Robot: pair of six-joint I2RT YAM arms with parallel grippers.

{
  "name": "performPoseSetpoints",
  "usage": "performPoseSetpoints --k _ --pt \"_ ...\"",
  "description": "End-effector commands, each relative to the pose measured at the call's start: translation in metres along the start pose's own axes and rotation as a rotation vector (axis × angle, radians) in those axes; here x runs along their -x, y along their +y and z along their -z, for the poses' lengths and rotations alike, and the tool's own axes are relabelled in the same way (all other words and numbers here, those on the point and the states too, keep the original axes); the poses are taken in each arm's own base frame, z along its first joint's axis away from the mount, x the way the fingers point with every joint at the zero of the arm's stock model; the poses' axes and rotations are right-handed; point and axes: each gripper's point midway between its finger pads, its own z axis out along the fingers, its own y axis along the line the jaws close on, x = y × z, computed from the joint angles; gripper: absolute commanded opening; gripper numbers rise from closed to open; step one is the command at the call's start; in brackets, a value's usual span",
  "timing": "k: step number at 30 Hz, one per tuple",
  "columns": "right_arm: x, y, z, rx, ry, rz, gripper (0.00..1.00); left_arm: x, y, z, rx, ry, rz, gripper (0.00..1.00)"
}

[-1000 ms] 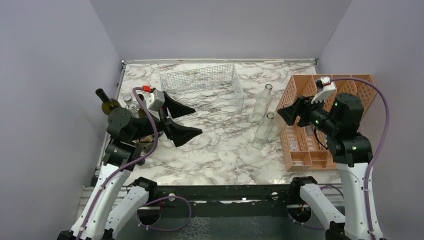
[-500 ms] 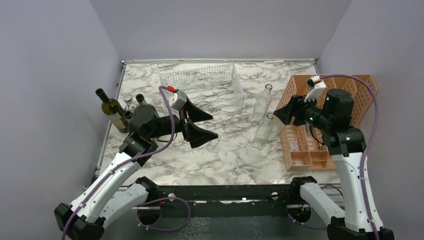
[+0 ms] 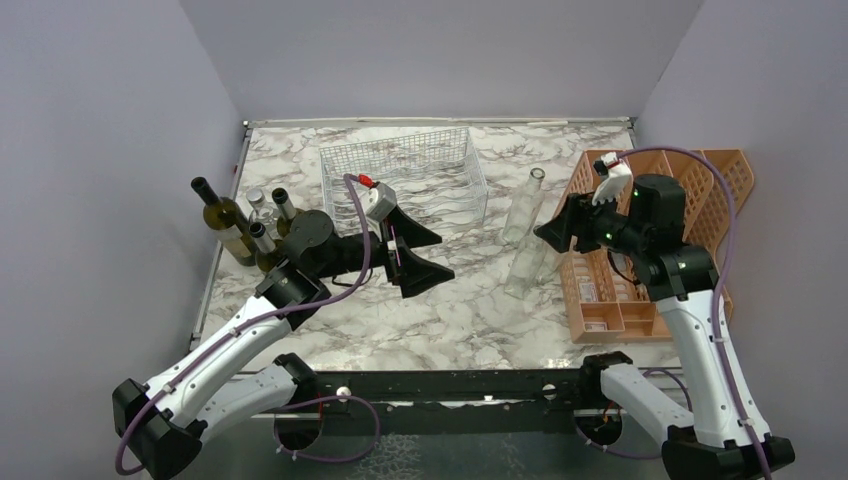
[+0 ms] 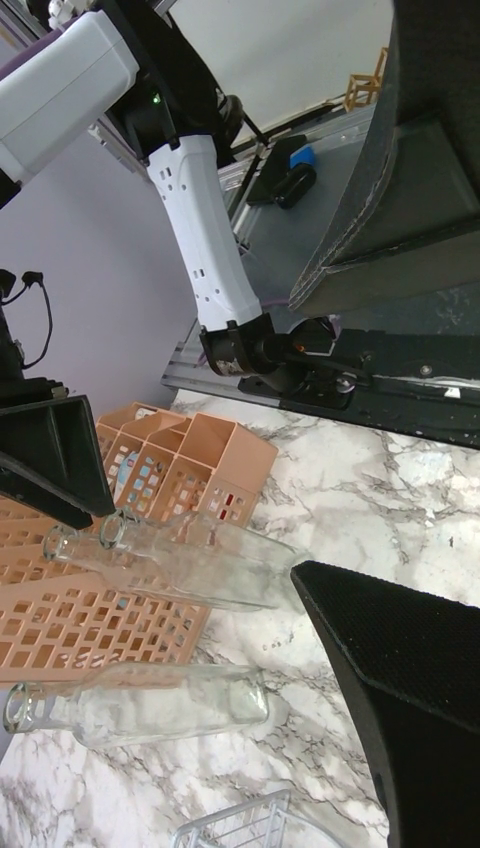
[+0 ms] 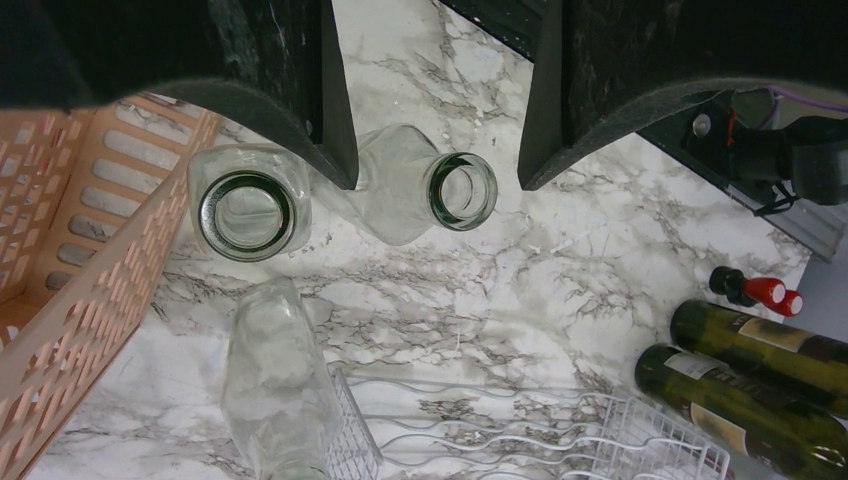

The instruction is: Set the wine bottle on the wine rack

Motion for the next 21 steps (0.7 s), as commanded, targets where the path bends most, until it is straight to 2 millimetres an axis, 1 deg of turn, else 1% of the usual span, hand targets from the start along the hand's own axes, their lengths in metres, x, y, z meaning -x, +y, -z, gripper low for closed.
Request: performPoseSetpoints --k 1,8,14,18,21 --pt "-0.001 0.001 -0.007 0.010 -0.001 0.009 0.63 0.011 0.003 -0.005 0.023 -0.040 -0.019 0.99" --pt "-0.001 0.003 -0.015 -0.012 0.021 0.034 0.64 0.004 0.010 -0.008 0.057 -0.036 0.001 0.99" --pt "0.001 -0.003 -0.023 -0.089 0.036 0.043 0.64 0.004 0.008 -0.008 0.052 -0.029 0.005 0.98" --pt "0.006 0.009 -0.022 -0.099 0.034 0.063 0.64 0.002 0.008 -0.005 0.063 -0.021 -0.003 0.98" --pt "0.005 0.010 -0.023 -0.131 0.048 0.075 0.64 0.003 0.009 0.000 0.092 -0.011 -0.038 0.98"
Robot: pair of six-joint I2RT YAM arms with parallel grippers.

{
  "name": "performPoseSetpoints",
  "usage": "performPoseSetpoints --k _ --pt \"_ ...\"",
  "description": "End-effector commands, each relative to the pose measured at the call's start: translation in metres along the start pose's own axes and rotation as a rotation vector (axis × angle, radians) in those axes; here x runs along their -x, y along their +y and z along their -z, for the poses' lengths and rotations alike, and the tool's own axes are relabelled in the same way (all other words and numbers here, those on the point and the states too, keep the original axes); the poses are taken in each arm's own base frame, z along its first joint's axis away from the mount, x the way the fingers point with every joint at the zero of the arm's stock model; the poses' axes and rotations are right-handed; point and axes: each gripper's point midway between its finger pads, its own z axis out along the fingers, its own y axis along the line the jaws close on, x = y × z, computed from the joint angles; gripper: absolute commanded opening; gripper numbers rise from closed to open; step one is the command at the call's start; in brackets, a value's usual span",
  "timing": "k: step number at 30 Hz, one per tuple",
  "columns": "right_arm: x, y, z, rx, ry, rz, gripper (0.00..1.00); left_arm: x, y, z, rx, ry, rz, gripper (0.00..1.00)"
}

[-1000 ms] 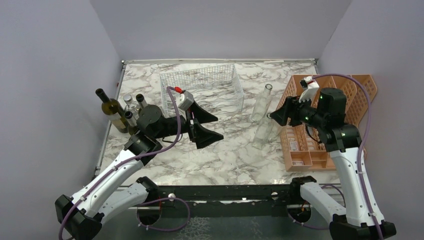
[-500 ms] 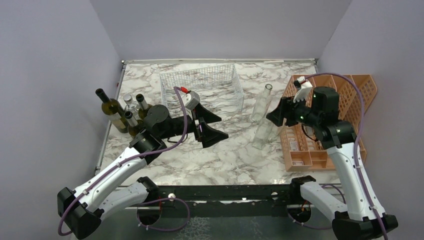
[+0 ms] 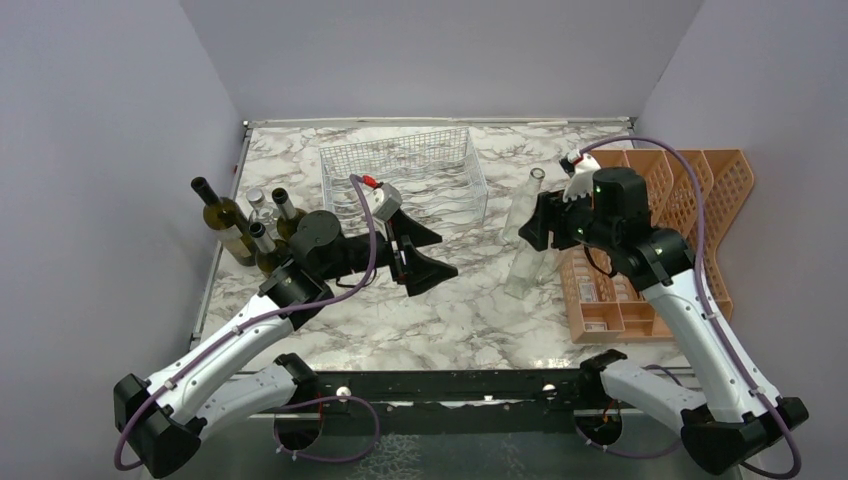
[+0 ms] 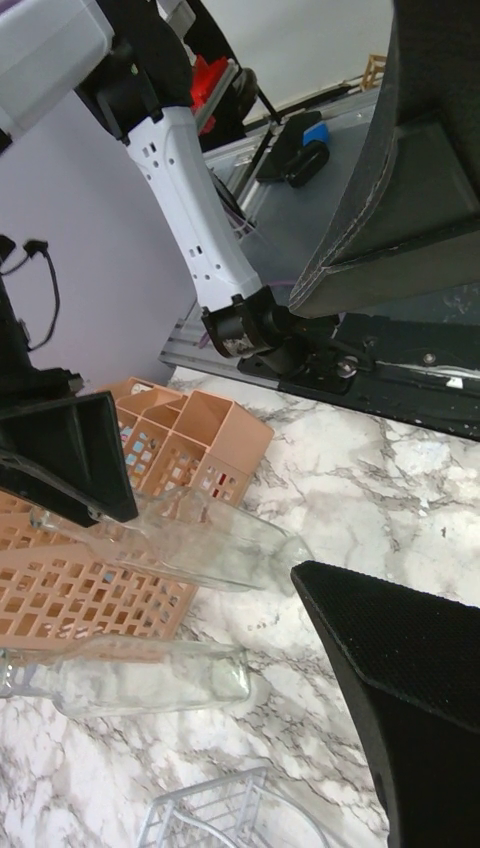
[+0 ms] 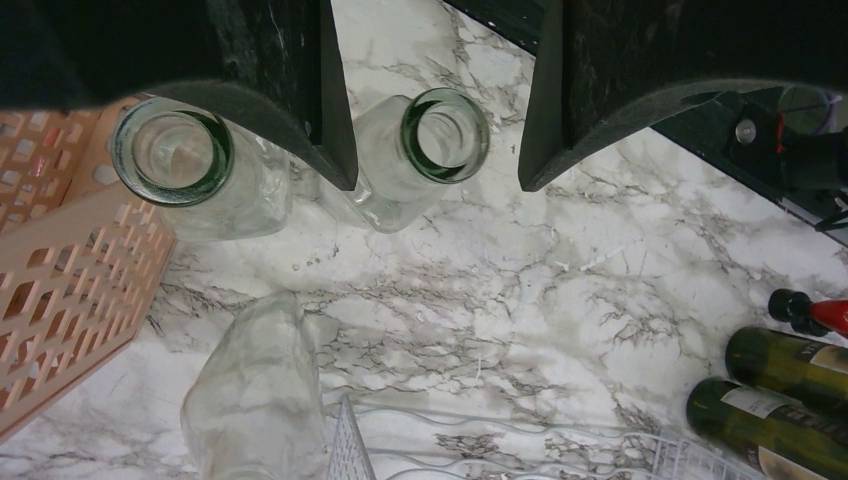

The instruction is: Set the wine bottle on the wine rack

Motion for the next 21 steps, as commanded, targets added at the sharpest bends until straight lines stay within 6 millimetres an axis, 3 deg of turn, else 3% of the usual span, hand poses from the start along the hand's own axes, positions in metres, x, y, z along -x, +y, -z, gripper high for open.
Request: performPoseSetpoints --k 1,21 --pt "0.014 -0.003 0.007 -0.088 -0.030 0.012 0.64 0.009 0.002 0.008 0.053 -0.016 -0.059 0.98" --pt "-0.012 -0.004 -0.007 -0.254 0.055 0.134 0.58 0.004 0.015 0.014 0.135 -0.010 -0.070 0.99"
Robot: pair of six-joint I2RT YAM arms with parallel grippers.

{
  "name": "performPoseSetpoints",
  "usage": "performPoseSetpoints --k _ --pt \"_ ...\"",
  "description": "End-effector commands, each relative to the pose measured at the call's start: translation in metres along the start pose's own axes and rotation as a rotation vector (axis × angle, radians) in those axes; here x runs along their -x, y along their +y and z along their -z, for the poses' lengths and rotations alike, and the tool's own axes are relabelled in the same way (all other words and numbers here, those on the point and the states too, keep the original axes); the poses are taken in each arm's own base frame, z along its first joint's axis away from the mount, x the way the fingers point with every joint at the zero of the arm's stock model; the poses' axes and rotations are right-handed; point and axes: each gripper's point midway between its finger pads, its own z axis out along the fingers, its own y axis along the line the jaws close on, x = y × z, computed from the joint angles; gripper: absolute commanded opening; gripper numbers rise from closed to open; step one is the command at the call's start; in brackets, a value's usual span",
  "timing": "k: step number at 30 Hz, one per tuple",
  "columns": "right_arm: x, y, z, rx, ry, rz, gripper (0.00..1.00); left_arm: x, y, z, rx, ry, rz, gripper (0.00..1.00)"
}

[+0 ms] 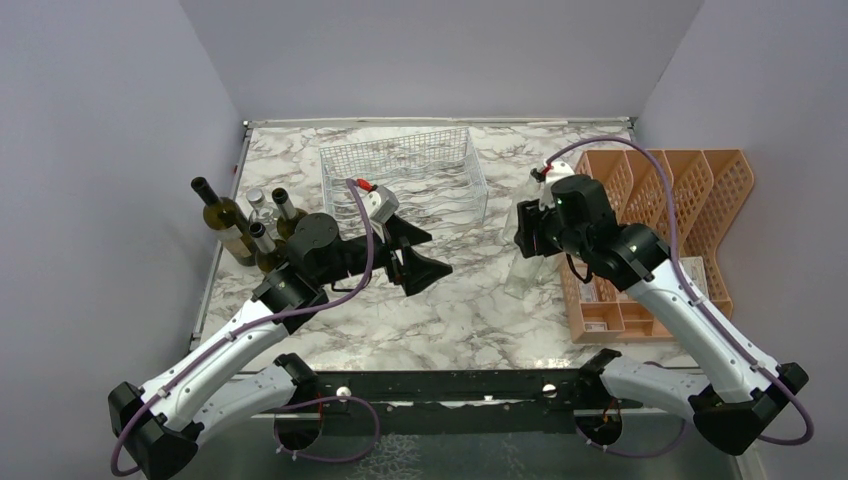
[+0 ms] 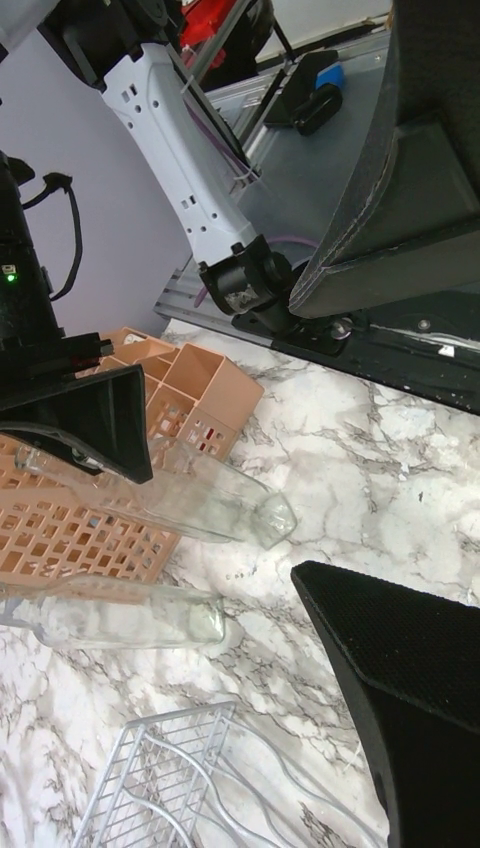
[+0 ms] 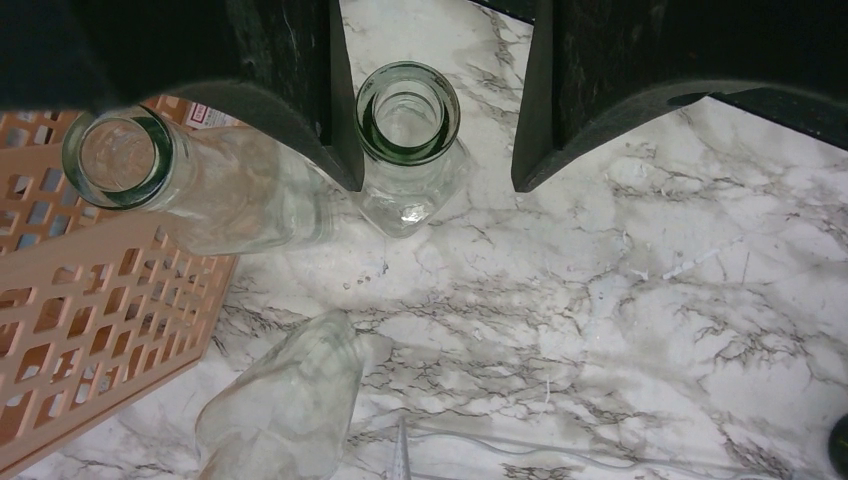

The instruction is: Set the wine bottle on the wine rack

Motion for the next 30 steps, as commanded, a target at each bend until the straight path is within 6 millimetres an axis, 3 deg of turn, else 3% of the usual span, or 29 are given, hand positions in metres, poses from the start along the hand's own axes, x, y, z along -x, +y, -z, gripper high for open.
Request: performPoseSetpoints --k 1,10,17,25,27,30 --pt "0.001 -0.010 0.004 -0.073 -0.007 0.014 0.57 0.010 0.002 0.004 0.034 -0.032 -0.031 0.99" --pt "-0.002 -0.011 0.001 -0.085 -0.016 0.039 0.37 0.011 0.011 0.010 0.097 -0.057 -0.042 0.99" --pt "-0.008 -0.009 -0.003 -0.075 -0.002 0.038 0.43 0.005 0.014 0.010 0.105 -0.044 -0.043 0.99" --pt "-0.019 -0.012 -0.008 -0.091 0.024 0.036 0.42 -0.003 0.019 0.007 0.117 -0.019 -0.017 0.99" --pt "-0.018 -0.013 -0.007 -0.097 0.017 0.034 0.37 -0.006 0.020 0.006 0.119 -0.012 -0.008 0.99" --pt "-0.012 -0.012 -0.006 -0.092 -0.006 0.036 0.16 -0.009 0.025 0.006 0.139 -0.010 0.004 0.99"
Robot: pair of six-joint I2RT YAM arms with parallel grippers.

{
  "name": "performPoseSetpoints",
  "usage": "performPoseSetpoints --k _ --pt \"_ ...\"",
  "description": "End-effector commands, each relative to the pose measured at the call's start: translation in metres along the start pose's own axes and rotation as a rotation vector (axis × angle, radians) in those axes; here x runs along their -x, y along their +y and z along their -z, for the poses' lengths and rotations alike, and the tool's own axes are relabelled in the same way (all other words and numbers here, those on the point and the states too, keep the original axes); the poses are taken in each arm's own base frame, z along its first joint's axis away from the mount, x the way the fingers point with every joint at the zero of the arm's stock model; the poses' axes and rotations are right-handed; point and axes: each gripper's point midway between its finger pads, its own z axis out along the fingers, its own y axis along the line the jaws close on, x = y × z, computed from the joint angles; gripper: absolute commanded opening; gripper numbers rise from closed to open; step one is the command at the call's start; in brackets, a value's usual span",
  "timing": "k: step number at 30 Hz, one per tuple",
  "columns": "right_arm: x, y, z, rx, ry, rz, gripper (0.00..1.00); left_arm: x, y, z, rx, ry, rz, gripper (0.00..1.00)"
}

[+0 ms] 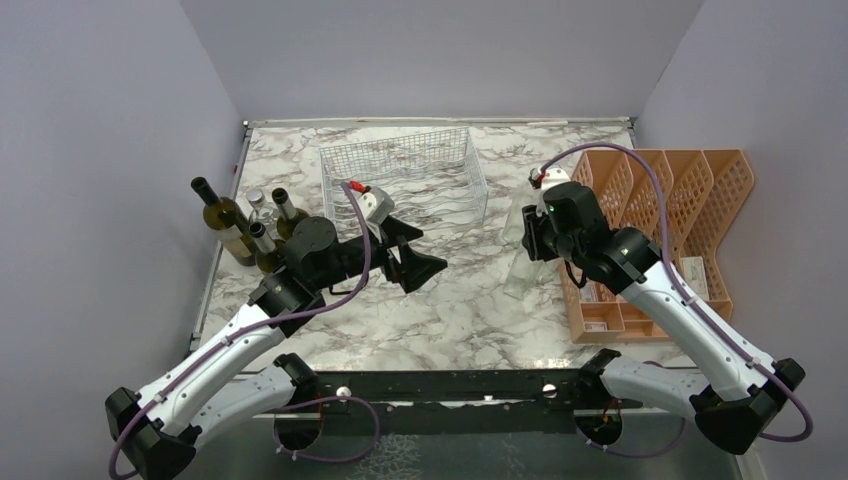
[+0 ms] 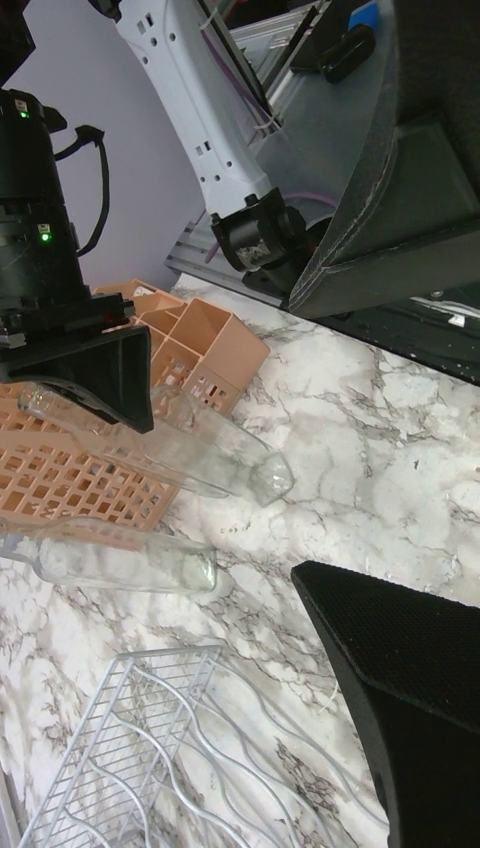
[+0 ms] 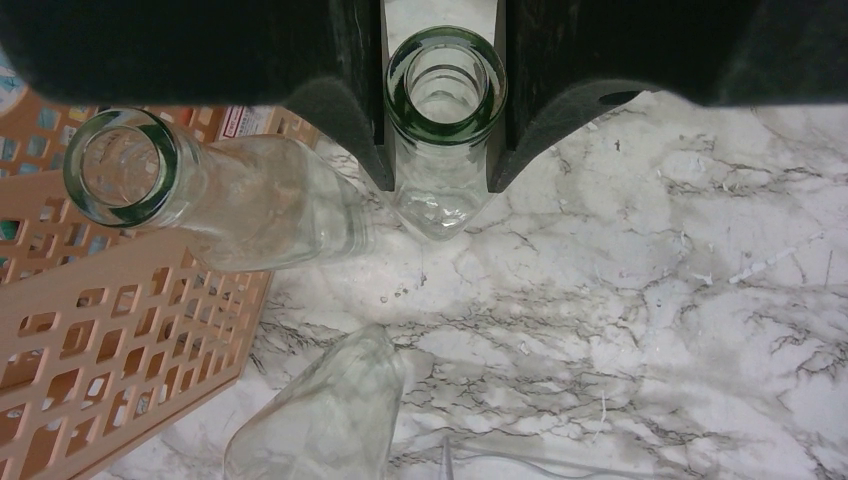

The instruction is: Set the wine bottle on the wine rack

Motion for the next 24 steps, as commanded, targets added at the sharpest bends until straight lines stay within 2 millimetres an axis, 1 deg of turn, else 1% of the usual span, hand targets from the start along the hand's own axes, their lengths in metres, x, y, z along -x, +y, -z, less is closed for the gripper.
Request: performPoseSetpoints --k 1,3,4,6,8,9,11,14,18,21,24 --pt "0.007 -0.001 0.004 -0.002 -0.041 -0.002 0.10 -0.010 0.011 -0.002 0.052 0.009 0.032 0.99" --pt "0.013 0.004 0.007 0.026 -0.062 0.004 0.03 -0.011 0.015 -0.002 0.074 0.004 0.039 0.99" --pt "0.016 0.007 0.008 0.048 -0.070 0.007 0.01 -0.011 0.015 -0.003 0.073 0.002 0.035 0.99" --pt "0.023 0.018 0.012 0.109 -0.087 0.009 0.01 -0.015 0.017 -0.004 0.069 -0.006 0.036 0.99" --pt "0.031 0.034 0.018 0.208 -0.115 0.009 0.01 -0.019 0.016 -0.006 0.056 -0.015 0.039 0.99" --pt "0.033 0.039 0.021 0.235 -0.125 0.008 0.01 -0.023 0.016 -0.007 0.053 -0.011 0.047 0.99" --pt "0.039 0.055 0.026 0.331 -0.155 0.008 0.01 -0.032 0.021 -0.011 0.074 0.008 0.084 0.99" --pt "0.044 0.073 0.032 0.438 -0.184 0.001 0.01 -0.048 0.023 -0.019 0.070 0.053 0.121 0.99" --pt "0.048 0.095 0.041 0.570 -0.217 -0.029 0.01 -0.070 0.010 -0.026 0.009 0.081 0.111 0.99" --pt "0.053 0.108 0.049 0.652 -0.238 -0.057 0.01 -0.087 0.001 -0.030 -0.020 0.096 0.082 0.99" --pt "0.056 0.116 0.059 0.717 -0.256 -0.064 0.01 -0.101 0.003 -0.031 0.000 0.111 0.032 0.99"
